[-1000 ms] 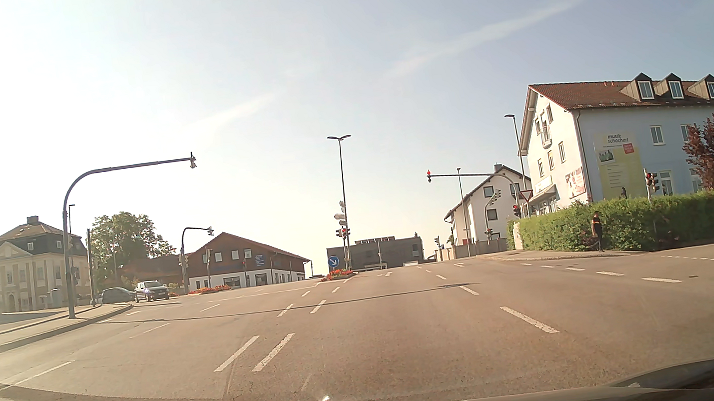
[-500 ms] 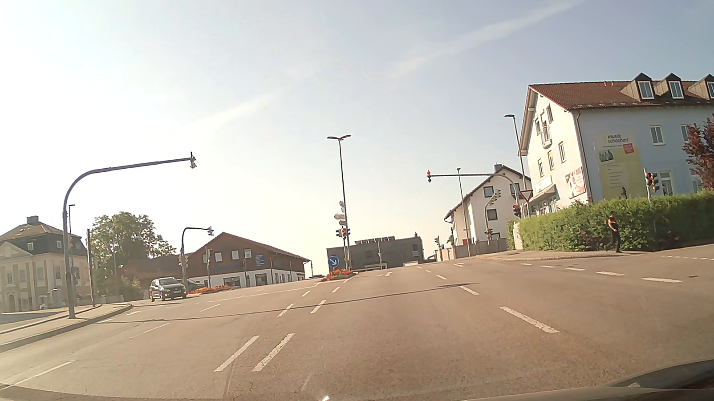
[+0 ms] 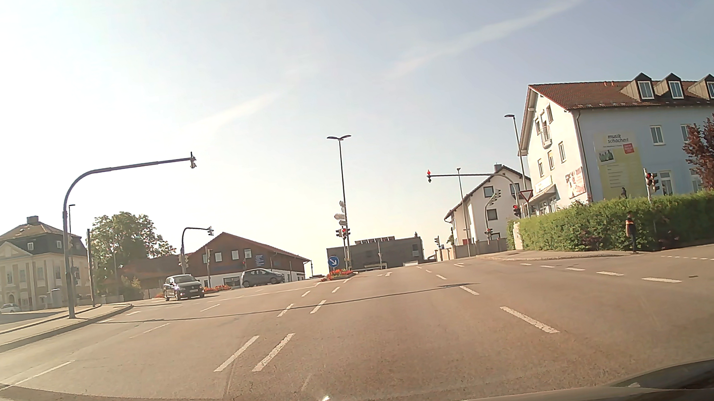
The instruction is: Follow the waypoints while adhering to traffic rules and regulations
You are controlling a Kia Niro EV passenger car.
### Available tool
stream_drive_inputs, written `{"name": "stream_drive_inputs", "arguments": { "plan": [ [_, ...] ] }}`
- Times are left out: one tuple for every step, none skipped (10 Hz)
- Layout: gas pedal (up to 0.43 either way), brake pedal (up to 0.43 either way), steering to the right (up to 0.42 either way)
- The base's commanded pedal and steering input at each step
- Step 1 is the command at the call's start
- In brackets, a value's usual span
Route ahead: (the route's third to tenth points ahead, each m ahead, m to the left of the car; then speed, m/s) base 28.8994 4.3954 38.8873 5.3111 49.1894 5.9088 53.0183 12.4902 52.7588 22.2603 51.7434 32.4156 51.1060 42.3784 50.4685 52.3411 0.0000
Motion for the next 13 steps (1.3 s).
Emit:
{"name": "stream_drive_inputs", "arguments": {
  "plan": [
    [0.0,0.311,-0.014],
    [0.0,0.311,-0.015],
    [0.0,0.311,-0.015],
    [0.0,0.311,-0.015],
    [0.0,0.311,-0.014],
    [0.0,0.317,-0.015],
    [0.0,0.311,-0.015],
    [0.0,0.311,-0.014],
    [0.0,0.311,-0.015],
    [0.0,0.311,-0.015],
    [0.0,0.311,-0.015],
    [0.0,0.311,-0.014],
    [0.0,0.311,-0.015]
  ]
}}
